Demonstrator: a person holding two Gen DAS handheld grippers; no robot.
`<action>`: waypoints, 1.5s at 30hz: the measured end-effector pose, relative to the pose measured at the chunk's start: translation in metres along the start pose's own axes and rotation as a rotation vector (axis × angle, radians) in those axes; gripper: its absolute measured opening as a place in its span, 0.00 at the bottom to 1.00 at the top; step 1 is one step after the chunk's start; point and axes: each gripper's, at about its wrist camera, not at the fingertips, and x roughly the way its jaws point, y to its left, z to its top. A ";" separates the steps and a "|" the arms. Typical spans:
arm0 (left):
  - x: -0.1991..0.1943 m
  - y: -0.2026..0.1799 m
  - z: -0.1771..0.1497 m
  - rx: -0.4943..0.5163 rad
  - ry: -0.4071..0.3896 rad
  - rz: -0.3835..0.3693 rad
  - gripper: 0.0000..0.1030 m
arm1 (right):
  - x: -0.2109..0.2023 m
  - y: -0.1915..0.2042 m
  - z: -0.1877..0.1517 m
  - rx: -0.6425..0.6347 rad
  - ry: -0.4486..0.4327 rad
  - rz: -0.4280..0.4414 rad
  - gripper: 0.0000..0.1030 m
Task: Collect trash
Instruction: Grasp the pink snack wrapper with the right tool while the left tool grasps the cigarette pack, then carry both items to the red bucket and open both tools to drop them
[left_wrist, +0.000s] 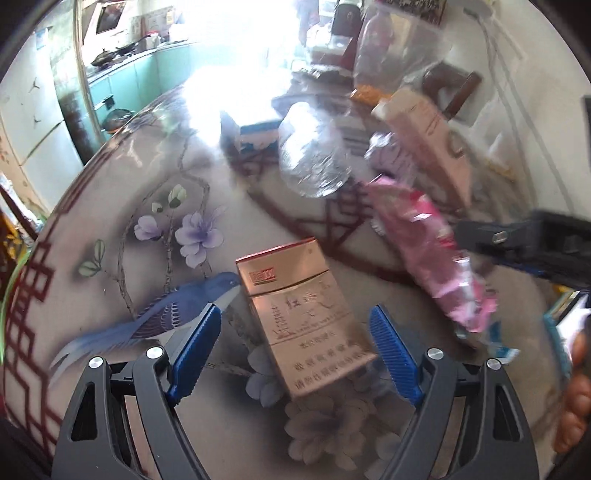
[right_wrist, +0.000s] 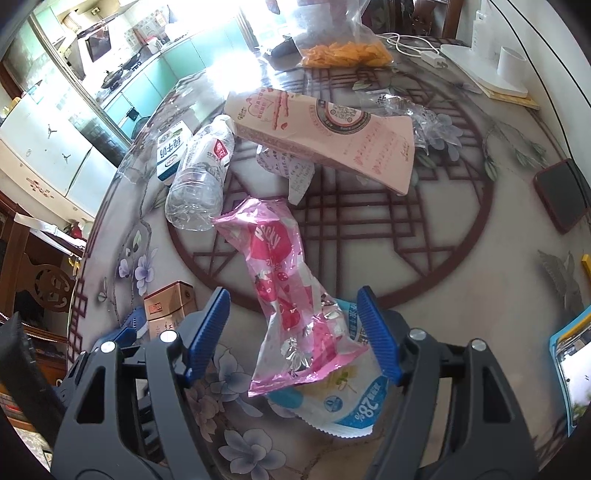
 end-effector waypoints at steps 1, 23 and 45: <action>0.003 0.002 -0.001 -0.014 -0.001 -0.006 0.78 | 0.000 0.000 0.001 -0.002 -0.002 -0.004 0.67; -0.045 0.051 0.001 0.034 -0.100 -0.108 0.50 | 0.020 0.021 0.000 -0.078 0.035 -0.065 0.68; -0.101 0.203 0.018 -0.101 -0.276 0.054 0.51 | 0.010 0.043 0.000 -0.098 -0.008 -0.054 0.09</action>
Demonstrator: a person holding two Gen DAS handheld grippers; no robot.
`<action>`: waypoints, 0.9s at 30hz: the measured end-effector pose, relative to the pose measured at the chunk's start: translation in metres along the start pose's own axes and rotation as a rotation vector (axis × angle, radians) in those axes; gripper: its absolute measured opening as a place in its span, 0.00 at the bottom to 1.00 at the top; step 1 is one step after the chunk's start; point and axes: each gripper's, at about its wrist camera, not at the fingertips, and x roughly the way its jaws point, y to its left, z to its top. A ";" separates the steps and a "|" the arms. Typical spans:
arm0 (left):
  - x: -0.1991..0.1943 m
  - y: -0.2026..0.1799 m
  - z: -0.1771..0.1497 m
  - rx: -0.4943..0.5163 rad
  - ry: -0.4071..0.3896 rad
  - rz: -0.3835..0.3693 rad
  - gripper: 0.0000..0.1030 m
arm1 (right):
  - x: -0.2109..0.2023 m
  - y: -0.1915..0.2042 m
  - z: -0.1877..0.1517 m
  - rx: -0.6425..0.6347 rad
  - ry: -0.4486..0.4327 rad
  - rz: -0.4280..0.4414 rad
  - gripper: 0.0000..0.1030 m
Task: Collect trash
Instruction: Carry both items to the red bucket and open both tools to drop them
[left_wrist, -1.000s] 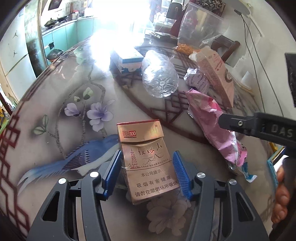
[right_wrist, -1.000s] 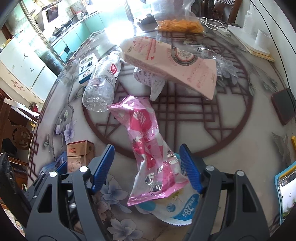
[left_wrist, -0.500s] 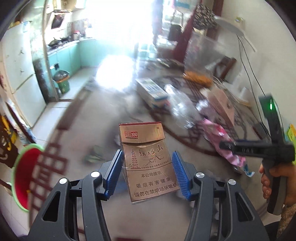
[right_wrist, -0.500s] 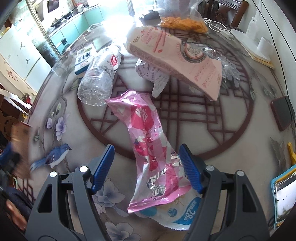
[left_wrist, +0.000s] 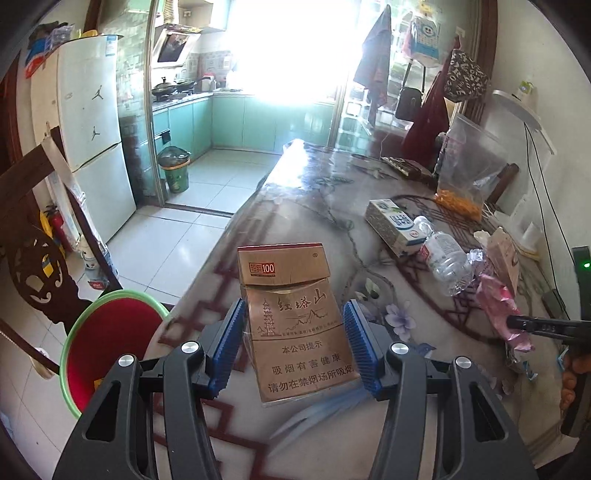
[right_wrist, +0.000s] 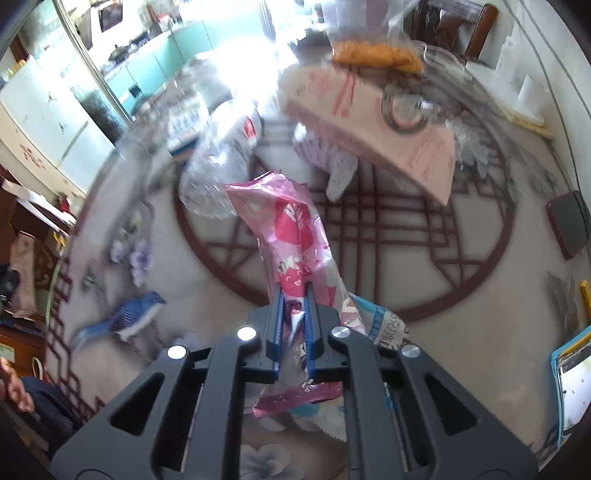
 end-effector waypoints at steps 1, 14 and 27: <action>0.000 0.002 0.001 -0.002 -0.003 0.000 0.51 | -0.006 0.003 0.000 0.002 -0.018 0.004 0.08; -0.018 0.057 0.010 -0.077 -0.031 0.026 0.51 | -0.049 0.078 -0.038 -0.011 -0.129 0.172 0.08; -0.022 0.139 0.000 -0.186 0.008 0.178 0.51 | -0.025 0.208 -0.048 -0.193 -0.062 0.349 0.08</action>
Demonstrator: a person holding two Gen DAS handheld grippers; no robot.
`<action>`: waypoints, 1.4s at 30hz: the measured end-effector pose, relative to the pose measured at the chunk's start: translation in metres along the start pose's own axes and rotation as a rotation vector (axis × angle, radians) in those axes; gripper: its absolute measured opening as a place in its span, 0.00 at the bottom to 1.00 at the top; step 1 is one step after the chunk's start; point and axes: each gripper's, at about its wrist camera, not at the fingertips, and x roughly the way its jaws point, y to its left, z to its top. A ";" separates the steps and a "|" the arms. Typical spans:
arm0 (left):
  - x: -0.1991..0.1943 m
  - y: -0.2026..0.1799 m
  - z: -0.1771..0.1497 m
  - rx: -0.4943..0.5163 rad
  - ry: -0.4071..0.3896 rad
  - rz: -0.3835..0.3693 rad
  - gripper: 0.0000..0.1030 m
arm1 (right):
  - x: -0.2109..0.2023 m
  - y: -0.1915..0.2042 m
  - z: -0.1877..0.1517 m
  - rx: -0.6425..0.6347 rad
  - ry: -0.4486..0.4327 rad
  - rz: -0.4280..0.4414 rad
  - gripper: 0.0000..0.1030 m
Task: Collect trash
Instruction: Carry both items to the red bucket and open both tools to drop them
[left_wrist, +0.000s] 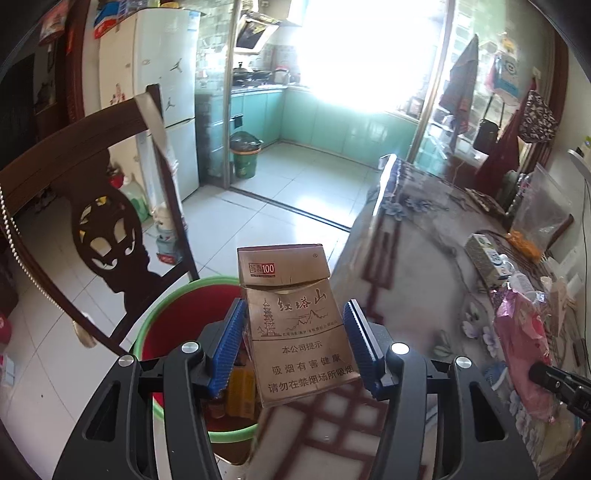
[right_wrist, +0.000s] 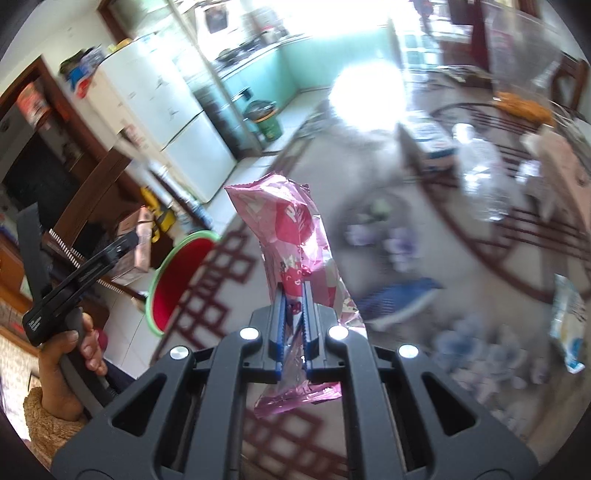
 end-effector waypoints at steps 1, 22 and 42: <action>0.001 0.004 0.000 -0.007 0.003 0.006 0.51 | 0.004 0.007 0.000 -0.009 0.005 0.010 0.08; 0.019 0.039 -0.006 -0.081 0.067 0.071 0.51 | 0.095 0.112 0.037 -0.126 0.119 0.150 0.08; 0.031 0.048 -0.009 -0.120 0.092 0.105 0.52 | 0.115 0.140 0.037 -0.227 0.141 0.121 0.10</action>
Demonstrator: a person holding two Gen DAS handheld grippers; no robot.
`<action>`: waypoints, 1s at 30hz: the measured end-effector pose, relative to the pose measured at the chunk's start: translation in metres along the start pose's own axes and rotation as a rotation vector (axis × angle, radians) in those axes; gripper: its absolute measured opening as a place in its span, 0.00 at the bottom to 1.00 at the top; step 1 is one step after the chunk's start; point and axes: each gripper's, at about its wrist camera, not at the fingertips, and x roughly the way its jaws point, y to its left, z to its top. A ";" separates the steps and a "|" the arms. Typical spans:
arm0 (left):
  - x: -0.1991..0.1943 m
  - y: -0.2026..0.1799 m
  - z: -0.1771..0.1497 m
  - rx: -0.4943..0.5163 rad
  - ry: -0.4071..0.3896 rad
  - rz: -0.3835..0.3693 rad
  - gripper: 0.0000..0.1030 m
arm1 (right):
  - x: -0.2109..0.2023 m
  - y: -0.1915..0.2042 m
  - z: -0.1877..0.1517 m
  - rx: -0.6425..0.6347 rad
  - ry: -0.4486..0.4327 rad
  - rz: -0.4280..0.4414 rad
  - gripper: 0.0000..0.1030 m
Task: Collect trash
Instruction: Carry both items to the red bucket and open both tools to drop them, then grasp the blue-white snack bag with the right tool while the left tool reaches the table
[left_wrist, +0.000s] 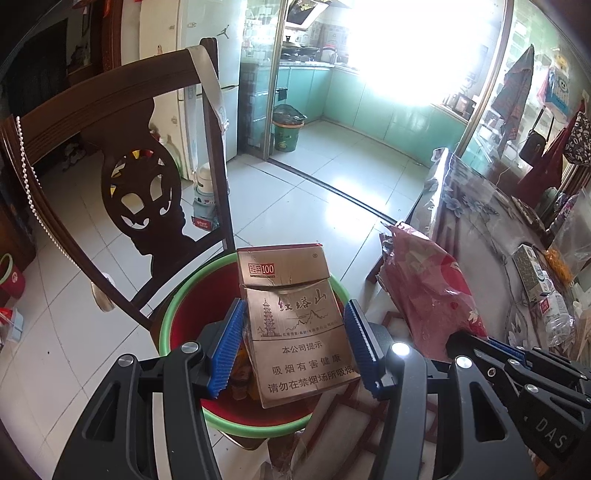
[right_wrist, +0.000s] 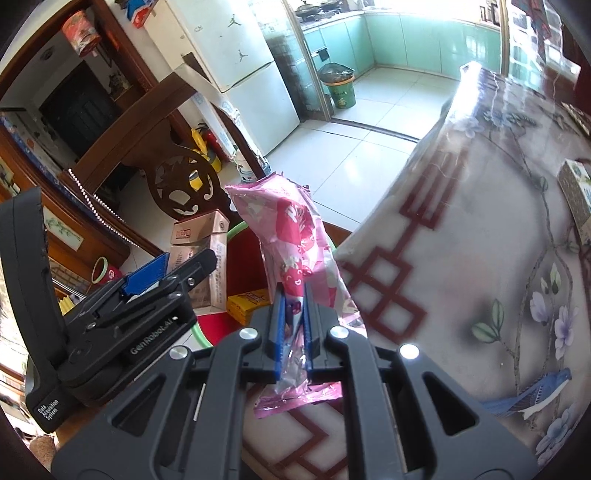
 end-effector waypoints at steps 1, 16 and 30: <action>0.001 0.001 0.000 -0.005 0.000 0.014 0.54 | -0.001 0.001 -0.001 -0.006 -0.005 -0.008 0.20; 0.001 -0.001 0.000 0.000 -0.008 0.025 0.64 | -0.054 0.033 -0.006 -0.179 -0.189 -0.179 0.41; -0.004 -0.029 -0.003 0.063 -0.013 -0.056 0.64 | -0.096 0.003 -0.029 -0.170 -0.215 -0.234 0.55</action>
